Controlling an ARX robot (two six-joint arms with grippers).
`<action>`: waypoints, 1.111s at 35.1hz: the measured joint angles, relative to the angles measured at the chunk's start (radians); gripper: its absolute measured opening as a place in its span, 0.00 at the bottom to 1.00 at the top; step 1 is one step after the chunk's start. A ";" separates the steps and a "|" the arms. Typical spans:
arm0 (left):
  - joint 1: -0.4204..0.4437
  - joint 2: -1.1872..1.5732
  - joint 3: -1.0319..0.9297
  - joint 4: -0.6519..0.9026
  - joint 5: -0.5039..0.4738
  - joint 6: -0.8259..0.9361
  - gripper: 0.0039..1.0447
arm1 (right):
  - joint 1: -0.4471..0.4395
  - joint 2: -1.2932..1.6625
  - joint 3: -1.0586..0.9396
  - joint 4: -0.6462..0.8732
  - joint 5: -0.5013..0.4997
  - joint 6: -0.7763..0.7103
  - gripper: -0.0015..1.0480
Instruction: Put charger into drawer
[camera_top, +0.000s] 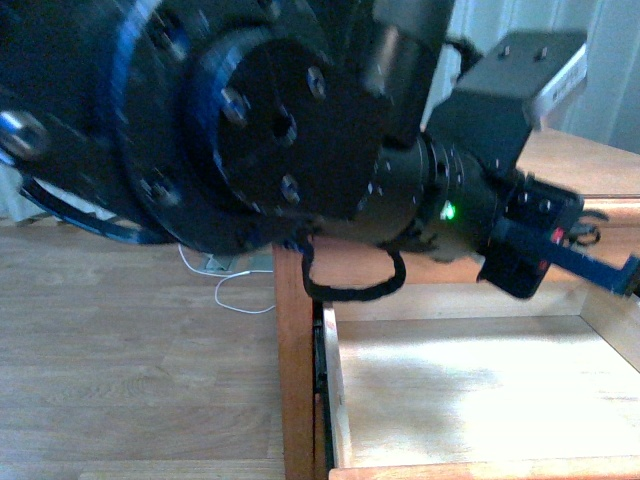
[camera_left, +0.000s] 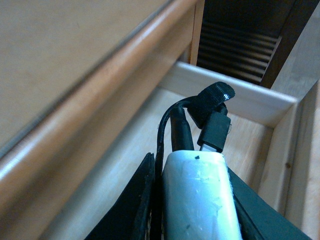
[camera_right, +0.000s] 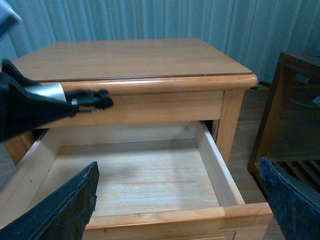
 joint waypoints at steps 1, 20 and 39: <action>-0.001 0.016 0.005 -0.004 -0.005 0.000 0.26 | 0.000 0.000 0.000 0.000 0.000 0.000 0.91; -0.050 0.267 0.132 -0.085 -0.104 0.018 0.32 | 0.000 0.000 0.000 0.000 0.000 0.000 0.91; -0.004 0.062 0.008 0.061 -0.275 -0.022 0.95 | 0.000 0.000 0.000 0.000 0.000 0.000 0.91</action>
